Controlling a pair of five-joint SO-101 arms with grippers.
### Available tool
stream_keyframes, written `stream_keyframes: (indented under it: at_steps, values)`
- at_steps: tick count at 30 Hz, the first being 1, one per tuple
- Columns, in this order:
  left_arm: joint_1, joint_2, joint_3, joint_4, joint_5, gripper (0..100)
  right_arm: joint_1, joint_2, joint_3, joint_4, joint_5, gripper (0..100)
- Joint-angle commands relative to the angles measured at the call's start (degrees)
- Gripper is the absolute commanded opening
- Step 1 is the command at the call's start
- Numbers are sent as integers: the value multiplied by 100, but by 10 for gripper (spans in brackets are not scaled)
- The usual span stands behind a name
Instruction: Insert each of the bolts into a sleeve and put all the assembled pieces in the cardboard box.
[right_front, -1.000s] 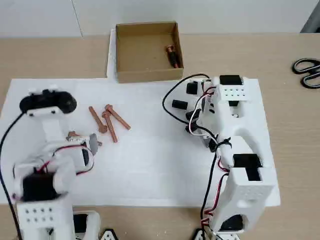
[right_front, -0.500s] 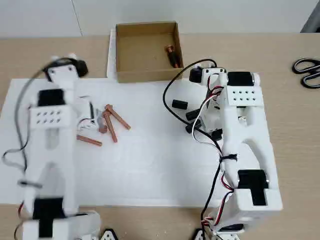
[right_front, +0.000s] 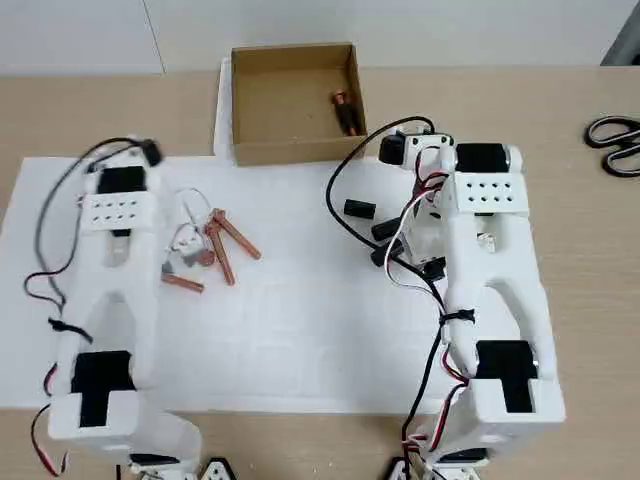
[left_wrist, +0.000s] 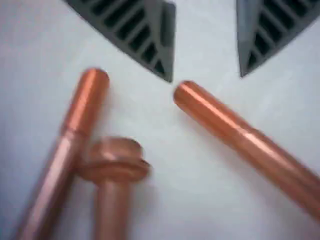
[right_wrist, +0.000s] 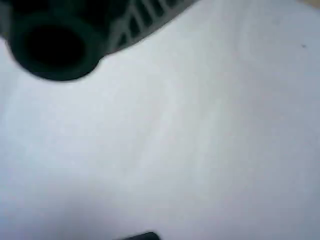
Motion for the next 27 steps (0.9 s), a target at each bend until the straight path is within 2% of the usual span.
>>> stream_keyframes:
  at_steps: [1, 6, 11, 14, 22, 27]
  values:
    - [-176, -18, -207, 53, 615, 72, 40, -347, -18, 75, 18, 6]
    - [-501, -9, -189, 264, 1160, 73, 31, -321, -18, 66, 18, 6]
    - [-791, -9, -66, -114, 2286, 73, 22, -321, -18, 48, 18, 6]
    - [-774, -9, 171, -308, 2716, 73, 40, -321, -18, 48, 18, 6]
    - [-774, 26, 277, -563, 2831, 73, 22, -321, -18, 31, 9, 6]
    - [-774, 738, 251, -747, 2963, 73, 13, -321, -18, 31, 9, 6]
